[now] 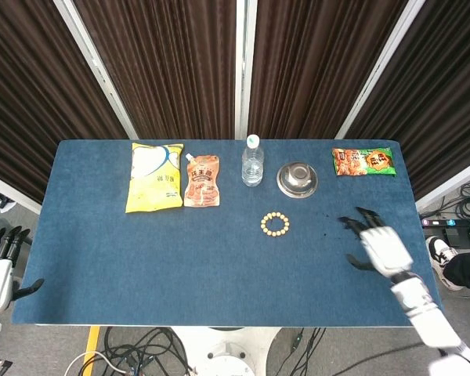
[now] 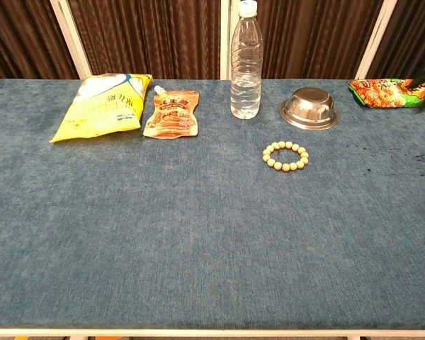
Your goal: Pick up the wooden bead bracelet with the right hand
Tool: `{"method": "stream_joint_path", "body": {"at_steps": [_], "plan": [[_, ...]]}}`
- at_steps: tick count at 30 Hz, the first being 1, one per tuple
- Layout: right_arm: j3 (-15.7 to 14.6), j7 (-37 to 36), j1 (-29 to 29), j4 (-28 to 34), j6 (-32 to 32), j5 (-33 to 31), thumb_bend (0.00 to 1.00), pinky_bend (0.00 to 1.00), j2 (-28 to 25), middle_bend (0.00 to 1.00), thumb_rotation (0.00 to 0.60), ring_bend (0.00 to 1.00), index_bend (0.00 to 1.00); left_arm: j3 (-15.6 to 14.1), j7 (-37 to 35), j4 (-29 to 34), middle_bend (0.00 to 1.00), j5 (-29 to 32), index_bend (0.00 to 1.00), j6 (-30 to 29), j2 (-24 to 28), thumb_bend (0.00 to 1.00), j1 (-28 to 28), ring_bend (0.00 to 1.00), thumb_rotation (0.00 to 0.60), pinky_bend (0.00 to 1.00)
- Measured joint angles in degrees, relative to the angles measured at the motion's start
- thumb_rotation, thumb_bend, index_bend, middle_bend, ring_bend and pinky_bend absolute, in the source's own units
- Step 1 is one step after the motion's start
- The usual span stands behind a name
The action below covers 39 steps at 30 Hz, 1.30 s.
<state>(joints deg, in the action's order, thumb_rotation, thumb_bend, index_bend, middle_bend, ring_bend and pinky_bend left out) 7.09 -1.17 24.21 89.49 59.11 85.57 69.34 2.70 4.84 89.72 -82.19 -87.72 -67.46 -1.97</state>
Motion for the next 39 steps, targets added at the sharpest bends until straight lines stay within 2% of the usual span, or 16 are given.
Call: {"method": "stream_joint_path", "body": {"at_steps": [9, 18, 29, 33, 39], "plan": [[2.42, 10.01, 12.24, -13.9, -9.9, -3.53, 0.2, 0.1, 15.87, 0.35, 0.6, 0.07, 0.34, -0.06, -0.52, 0.37, 0.09, 0.67, 0.12, -0.33, 0.54, 0.0, 0.91, 0.0, 0.6, 0.0], [0.68, 14.75, 16.41, -28.76, -10.6, -2.23, 0.2, 0.1, 27.75, 0.39, 0.6, 0.11, 0.37, -0.02, -1.32, 0.06, 0.09, 1.0, 0.12, -0.12, 0.58, 0.0, 1.25, 0.0, 0.6, 0.0], [-2.56, 12.37, 17.27, -37.57, -5.14, 2.41, 0.24, 0.11, 33.19, 0.42, 0.6, 0.13, 0.44, 0.24, -2.56, -0.73, 0.09, 0.94, 0.12, 0.11, 0.4, 0.0, 1.3, 0.0, 0.6, 0.0], [-3.11, 10.8, 17.46, -41.72, -4.74, 2.78, 0.28, 0.09, 35.11, 0.43, 0.6, 0.14, 0.45, 0.08, -3.29, -1.5, 0.09, 0.79, 0.12, 0.13, 0.14, 0.0, 1.47, 0.0, 0.6, 0.0], [-4.37, 7.73, 17.79, -47.23, -3.35, 4.18, 0.28, 0.05, 37.8, 0.43, 0.6, 0.14, 0.47, -0.05, -4.47, -2.43, 0.09, 0.71, 0.12, 0.01, -0.19, 0.0, 1.86, 0.0, 0.6, 0.0]]}}
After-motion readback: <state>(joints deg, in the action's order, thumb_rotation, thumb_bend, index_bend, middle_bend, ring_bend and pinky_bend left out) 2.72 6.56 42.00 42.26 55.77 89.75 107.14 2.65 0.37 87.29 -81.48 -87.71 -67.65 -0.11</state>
